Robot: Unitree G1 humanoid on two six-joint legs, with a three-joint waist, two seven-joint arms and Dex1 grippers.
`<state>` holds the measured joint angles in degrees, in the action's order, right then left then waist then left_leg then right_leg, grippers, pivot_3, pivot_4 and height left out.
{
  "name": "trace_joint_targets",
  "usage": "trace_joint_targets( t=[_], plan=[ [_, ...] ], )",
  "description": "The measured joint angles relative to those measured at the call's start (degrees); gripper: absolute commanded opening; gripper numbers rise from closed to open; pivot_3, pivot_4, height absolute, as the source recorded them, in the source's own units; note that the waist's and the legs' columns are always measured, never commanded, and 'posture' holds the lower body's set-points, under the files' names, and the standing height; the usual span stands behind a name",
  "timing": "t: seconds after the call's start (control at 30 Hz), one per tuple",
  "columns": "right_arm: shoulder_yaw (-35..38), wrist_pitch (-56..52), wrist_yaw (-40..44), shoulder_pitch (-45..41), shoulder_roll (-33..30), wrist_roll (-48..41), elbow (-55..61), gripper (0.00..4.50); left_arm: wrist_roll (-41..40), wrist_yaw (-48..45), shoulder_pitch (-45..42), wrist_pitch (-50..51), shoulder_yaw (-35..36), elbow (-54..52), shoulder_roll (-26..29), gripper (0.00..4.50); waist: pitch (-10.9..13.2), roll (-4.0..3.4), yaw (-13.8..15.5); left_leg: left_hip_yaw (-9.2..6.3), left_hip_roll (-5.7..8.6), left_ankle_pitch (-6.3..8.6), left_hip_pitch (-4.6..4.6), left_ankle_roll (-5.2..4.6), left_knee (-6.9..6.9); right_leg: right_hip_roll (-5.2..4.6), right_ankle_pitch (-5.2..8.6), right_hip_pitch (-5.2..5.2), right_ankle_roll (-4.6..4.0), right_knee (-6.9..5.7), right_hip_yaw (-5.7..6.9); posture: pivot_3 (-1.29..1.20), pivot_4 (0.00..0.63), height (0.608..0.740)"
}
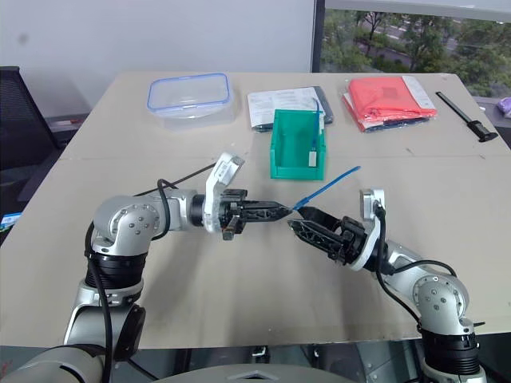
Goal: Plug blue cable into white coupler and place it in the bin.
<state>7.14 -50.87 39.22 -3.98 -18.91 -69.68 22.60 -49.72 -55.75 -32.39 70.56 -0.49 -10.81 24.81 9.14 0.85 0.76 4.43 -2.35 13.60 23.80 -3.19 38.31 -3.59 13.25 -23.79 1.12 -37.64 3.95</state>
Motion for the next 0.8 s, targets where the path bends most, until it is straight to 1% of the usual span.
trace_joint_targets(
  t=[0.03,0.2,0.23,0.3,0.47,0.5,0.53,0.63,0.67,0.73,0.8],
  plan=[
    [0.0,0.1,-0.4,-0.2,0.2,-0.5,0.0,3.73,-0.4,0.3,0.0,0.3,0.0,-0.1,0.0,0.0,0.0,0.0,0.0,0.0,0.0,0.0,-0.01,0.0,0.0,0.0,0.0,0.0,0.0,0.0,0.0,0.0,0.15,0.736],
    [0.1,1.3,-1.9,-1.2,0.7,-1.6,0.0,1.28,-2.3,1.1,0.4,0.5,-0.1,-0.8,0.5,0.0,0.0,0.0,0.0,-0.01,-0.01,0.0,-0.02,0.0,0.0,0.01,0.0,0.0,-0.02,-0.01,0.01,0.0,0.15,0.736],
    [0.1,1.3,-2.3,-1.1,0.9,-1.6,0.0,0.61,-2.8,0.9,0.4,0.5,-0.1,-1.2,0.8,0.0,0.0,0.0,0.0,-0.01,-0.01,0.0,-0.01,0.0,-0.01,0.0,-0.08,0.0,-0.17,-0.01,0.01,0.0,0.15,0.736],
    [0.1,1.5,-2.4,-1.1,1.2,-2.2,-0.1,0.16,-3.5,0.9,0.4,0.3,0.0,-1.6,1.0,0.0,0.0,0.0,0.0,-0.01,-0.01,0.0,-0.01,0.0,-0.02,0.0,-0.09,-0.01,-0.19,0.01,0.0,0.0,0.15,0.736],
    [-0.1,1.5,-2.5,-1.1,1.2,-2.6,-0.1,0.16,-4.4,1.3,0.9,-0.3,0.0,-2.0,1.5,0.0,0.0,0.0,0.0,-0.01,-0.01,0.0,-0.01,0.0,-0.02,0.0,-0.08,-0.01,-0.2,0.02,0.0,0.0,0.15,0.736],
    [-0.1,1.5,-2.5,-1.1,1.2,-2.8,-0.1,0.0,-4.4,1.5,1.3,-0.8,0.0,-2.0,1.4,0.94,0.0,0.0,0.0,0.0,-0.01,0.0,-0.01,0.0,-0.02,0.0,-0.07,0.0,-0.22,0.02,0.0,0.0,0.15,0.736],
    [-0.1,1.5,-2.5,-1.1,1.2,-2.8,-0.1,0.0,-4.4,1.9,1.4,-1.1,0.0,-2.0,1.2,1.29,0.0,0.0,0.0,-0.01,-0.01,0.0,-0.01,0.0,-0.02,0.0,-0.07,-0.01,-0.21,0.02,0.0,0.0,0.15,0.736],
    [-0.1,1.6,-2.5,-1.5,1.3,-3.6,-0.1,0.0,-4.5,4.5,1.9,-1.2,0.5,-2.2,1.0,2.73,0.0,0.0,0.0,0.0,-0.01,0.0,-0.01,0.0,-0.02,-0.01,-0.08,-0.01,-0.2,0.02,-0.01,0.0,0.15,0.736],
    [-0.1,1.7,-2.5,-1.7,1.3,-3.7,-0.1,0.0,-4.5,5.2,2.3,-1.2,0.8,-2.7,1.1,3.14,0.0,0.0,0.0,0.0,-0.01,0.0,0.0,0.0,-0.03,-0.01,-0.08,-0.01,-0.2,0.03,-0.01,0.0,0.15,0.736],
    [0.3,2.1,-2.5,-1.8,1.1,-3.8,-0.2,0.0,-6.5,6.0,4.9,-2.0,3.1,-7.1,1.5,3.14,0.0,0.0,-0.2,0.03,-0.03,0.01,0.02,0.01,-0.09,-0.03,-0.09,-0.05,-0.21,0.06,-0.05,0.0,0.15,0.736],
    [0.7,2.5,-2.6,-1.9,0.8,-3.6,-0.3,0.0,-12.2,6.3,8.1,-2.6,7.6,-13.6,2.6,3.14,0.0,0.0,-0.3,0.04,-0.09,0.01,0.02,0.02,-0.14,-0.08,-0.09,-0.08,-0.22,0.09,-0.06,0.0,0.15,0.736]
  ],
)
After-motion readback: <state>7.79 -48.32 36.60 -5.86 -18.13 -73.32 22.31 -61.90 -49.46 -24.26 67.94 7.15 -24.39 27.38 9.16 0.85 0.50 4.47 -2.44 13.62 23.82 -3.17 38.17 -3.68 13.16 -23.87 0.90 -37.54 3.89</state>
